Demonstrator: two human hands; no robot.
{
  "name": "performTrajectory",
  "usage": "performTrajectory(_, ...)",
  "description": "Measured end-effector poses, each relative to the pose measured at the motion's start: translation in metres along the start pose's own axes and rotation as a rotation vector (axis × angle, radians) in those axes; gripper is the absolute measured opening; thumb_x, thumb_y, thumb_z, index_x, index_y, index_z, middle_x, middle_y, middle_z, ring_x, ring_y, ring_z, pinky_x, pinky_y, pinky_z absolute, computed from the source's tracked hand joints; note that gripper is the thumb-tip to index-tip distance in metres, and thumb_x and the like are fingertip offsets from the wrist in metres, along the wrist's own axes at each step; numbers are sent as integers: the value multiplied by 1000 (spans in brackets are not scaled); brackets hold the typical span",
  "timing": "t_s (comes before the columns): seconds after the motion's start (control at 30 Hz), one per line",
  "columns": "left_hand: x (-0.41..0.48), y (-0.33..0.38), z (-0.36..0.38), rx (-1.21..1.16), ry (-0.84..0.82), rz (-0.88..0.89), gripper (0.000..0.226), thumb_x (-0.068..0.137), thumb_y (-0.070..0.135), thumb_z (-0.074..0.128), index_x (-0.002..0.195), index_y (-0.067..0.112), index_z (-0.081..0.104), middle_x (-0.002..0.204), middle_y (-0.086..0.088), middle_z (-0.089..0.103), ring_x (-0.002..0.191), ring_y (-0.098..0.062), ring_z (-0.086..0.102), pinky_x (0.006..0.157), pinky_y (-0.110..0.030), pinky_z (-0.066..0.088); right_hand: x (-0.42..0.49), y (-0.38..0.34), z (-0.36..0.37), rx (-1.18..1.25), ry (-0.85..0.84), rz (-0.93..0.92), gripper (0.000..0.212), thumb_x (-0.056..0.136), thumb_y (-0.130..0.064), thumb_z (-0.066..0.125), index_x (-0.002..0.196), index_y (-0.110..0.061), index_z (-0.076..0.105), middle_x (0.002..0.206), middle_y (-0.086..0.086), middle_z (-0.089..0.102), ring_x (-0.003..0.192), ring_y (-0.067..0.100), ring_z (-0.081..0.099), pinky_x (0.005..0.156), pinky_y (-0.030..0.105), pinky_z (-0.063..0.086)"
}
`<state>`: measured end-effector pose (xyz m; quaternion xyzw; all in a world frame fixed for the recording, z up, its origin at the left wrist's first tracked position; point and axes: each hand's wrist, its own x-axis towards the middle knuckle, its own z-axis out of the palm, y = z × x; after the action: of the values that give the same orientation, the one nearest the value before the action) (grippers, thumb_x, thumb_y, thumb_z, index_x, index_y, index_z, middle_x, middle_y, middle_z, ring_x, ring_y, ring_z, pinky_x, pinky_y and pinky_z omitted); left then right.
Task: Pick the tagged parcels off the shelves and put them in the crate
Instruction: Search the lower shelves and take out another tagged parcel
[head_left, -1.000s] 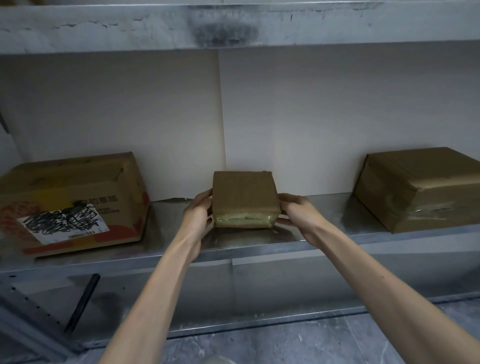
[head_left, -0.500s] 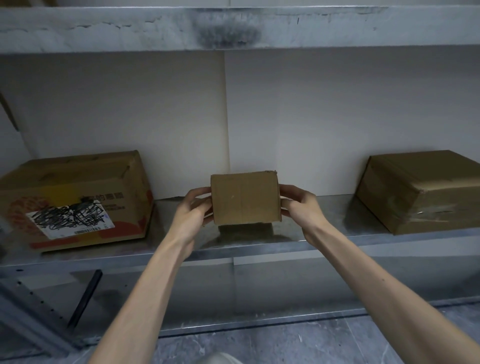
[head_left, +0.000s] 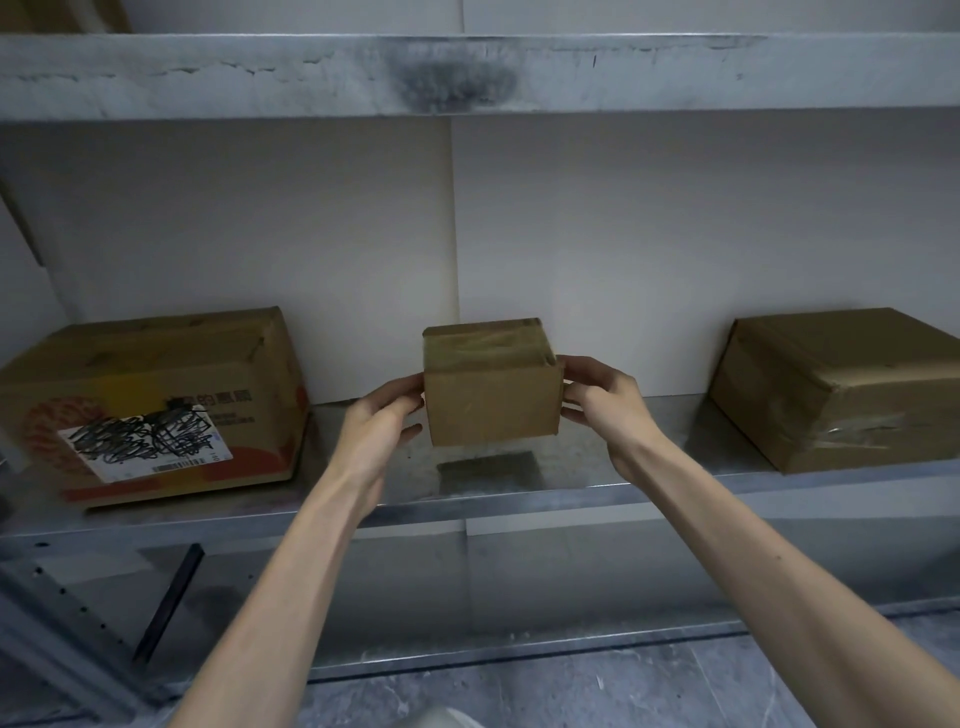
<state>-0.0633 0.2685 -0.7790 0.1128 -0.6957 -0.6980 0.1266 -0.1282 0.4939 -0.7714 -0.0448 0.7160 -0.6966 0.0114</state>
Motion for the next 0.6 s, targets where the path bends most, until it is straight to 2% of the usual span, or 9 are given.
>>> performTrajectory(0.2, 3, 2, 0, -66, 10, 30, 26, 103, 11, 46, 115, 11, 69, 113, 0, 73, 107, -13, 68, 87, -30, 57, 3, 1, 1, 56, 22, -15, 32, 90, 5, 50, 102, -17, 70, 103, -1, 73, 92, 9, 69, 71, 17, 54)
performTrajectory(0.3, 4, 1, 1, -75, 29, 23, 19, 102, 11, 51, 111, 5, 66, 111, -7, 73, 104, -16, 70, 73, -23, 58, 5, 3, 4, 64, 36, -20, 28, 90, 4, 51, 99, -14, 69, 100, 1, 73, 95, 13, 69, 81, 26, 57)
performTrajectory(0.47, 4, -3, 1, -45, 51, 15, 18, 100, 16, 56, 112, 8, 66, 109, -8, 73, 103, -20, 70, 80, -26, 57, 3, 2, 7, 50, 30, -22, 29, 90, 5, 50, 99, -15, 69, 97, 0, 73, 93, 13, 69, 89, 33, 55)
performTrajectory(0.6, 0, -1, 0, -47, 22, 17, 24, 100, 20, 58, 120, 10, 66, 111, -3, 74, 102, -15, 71, 77, -20, 58, 0, 2, 9, 4, 13, -44, 36, 89, 5, 49, 103, -21, 70, 107, -2, 74, 95, 10, 70, 89, 34, 55)
